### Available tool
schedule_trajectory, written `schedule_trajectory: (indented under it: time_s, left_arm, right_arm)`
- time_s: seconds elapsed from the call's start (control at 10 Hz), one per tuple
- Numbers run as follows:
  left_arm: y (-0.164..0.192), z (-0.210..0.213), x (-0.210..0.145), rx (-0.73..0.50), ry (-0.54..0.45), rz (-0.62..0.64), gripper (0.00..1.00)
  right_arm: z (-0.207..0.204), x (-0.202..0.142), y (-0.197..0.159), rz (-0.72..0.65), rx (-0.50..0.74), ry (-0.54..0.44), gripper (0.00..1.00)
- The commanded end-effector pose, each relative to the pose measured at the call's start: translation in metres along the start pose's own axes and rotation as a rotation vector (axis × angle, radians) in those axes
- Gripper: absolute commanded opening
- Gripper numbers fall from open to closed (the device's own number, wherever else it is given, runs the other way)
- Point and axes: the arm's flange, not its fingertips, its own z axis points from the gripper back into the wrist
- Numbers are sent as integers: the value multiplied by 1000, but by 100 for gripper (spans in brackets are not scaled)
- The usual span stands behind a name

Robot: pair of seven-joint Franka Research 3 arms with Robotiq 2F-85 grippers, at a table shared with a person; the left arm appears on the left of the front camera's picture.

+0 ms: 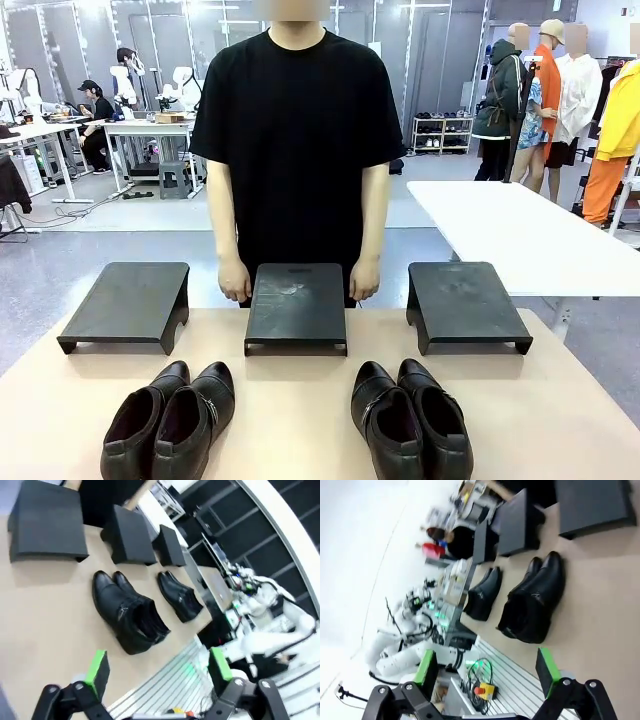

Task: Place the shoes on the stand as instructed by the person.
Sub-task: Pick up one pair of Shoes and place it on the Shoes Stand indicated by the person.

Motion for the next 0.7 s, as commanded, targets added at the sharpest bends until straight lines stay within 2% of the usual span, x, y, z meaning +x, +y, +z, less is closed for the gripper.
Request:
schedule_trajectory:
  time_s: [0.0,0.2,0.6]
  left_arm:
    - [6,17,-9,14,-79,24,100]
    - [0,44,-19,95,-142,53,100]
    - [-13,48,-16,156,-130,39,100]
  right_arm:
    - [23,-11,-5,-2,2,-84,100]
    - [43,-26,-5,-12,-31,-130,100]
    - [39,-21,4,30,-74,-121,100]
